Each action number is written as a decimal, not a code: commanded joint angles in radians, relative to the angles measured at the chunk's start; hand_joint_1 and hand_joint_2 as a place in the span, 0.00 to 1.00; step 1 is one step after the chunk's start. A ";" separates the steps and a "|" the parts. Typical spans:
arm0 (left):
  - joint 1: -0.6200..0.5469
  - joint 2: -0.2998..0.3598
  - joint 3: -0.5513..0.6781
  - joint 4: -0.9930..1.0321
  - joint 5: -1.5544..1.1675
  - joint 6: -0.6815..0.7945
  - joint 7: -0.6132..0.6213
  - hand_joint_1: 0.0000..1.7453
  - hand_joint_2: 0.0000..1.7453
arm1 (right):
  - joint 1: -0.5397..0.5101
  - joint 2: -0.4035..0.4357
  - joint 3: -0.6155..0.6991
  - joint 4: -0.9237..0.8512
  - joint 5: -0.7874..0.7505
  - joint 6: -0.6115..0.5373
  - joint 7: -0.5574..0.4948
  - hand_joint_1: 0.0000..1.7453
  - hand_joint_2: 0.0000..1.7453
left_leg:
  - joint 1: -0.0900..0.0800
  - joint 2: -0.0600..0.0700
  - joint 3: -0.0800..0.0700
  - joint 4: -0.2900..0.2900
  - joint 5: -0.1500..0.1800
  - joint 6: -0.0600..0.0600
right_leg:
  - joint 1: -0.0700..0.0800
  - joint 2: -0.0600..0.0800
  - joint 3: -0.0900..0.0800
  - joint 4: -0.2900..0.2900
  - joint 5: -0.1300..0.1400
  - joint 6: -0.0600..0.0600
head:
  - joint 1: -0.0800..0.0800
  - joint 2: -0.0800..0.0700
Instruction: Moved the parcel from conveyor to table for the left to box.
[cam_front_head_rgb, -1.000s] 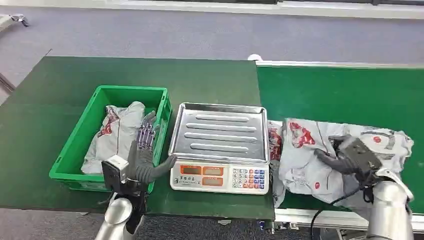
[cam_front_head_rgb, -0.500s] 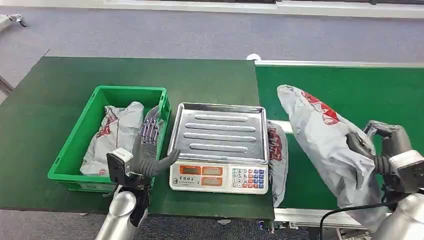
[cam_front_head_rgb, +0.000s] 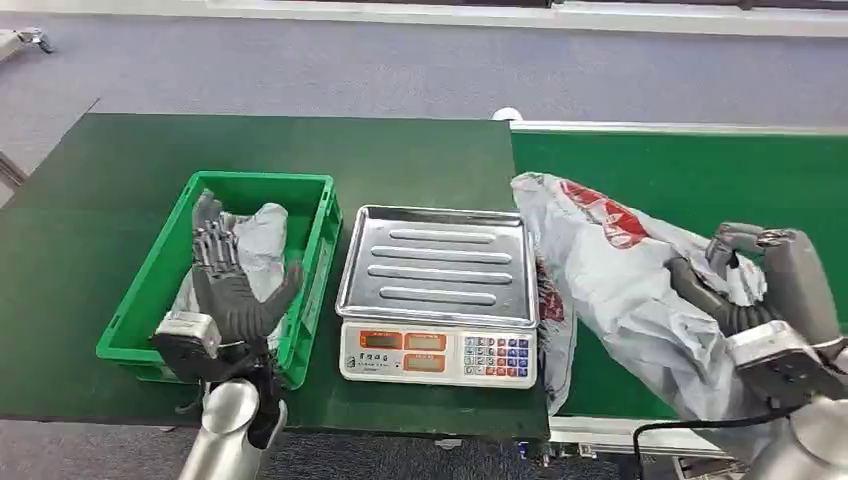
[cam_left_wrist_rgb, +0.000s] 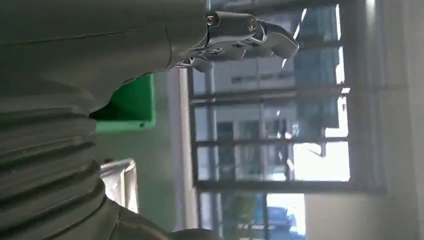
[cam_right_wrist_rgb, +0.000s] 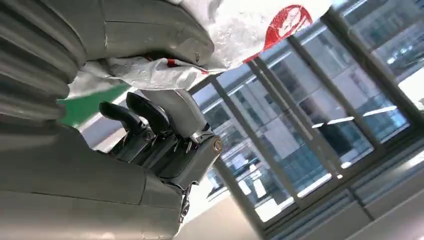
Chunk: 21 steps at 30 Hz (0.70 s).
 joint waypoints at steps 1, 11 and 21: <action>-0.003 0.015 -0.002 -0.092 0.016 0.187 0.002 0.00 1.00 | -0.070 -0.035 0.330 0.217 0.206 -1.413 0.005 1.00 1.00 | 0.000 0.009 0.002 -0.001 0.000 0.000 | 0.001 0.004 0.000 -0.001 0.002 -0.001 | 0.000 0.000; 0.015 0.004 0.023 -0.121 0.039 0.179 0.002 0.00 1.00 | -0.268 -0.002 0.321 0.533 0.364 -1.413 0.005 1.00 1.00 | 0.000 0.010 0.005 -0.003 0.002 -0.001 | 0.001 0.006 0.002 -0.003 0.004 -0.001 | 0.000 0.000; -0.038 0.056 -0.134 -0.050 -0.041 0.289 0.002 0.00 1.00 | -0.579 -0.021 0.492 1.209 0.620 -1.413 0.181 1.00 1.00 | 0.000 0.012 0.005 -0.003 0.003 -0.001 | 0.001 0.007 0.002 -0.003 0.006 -0.002 | 0.000 0.000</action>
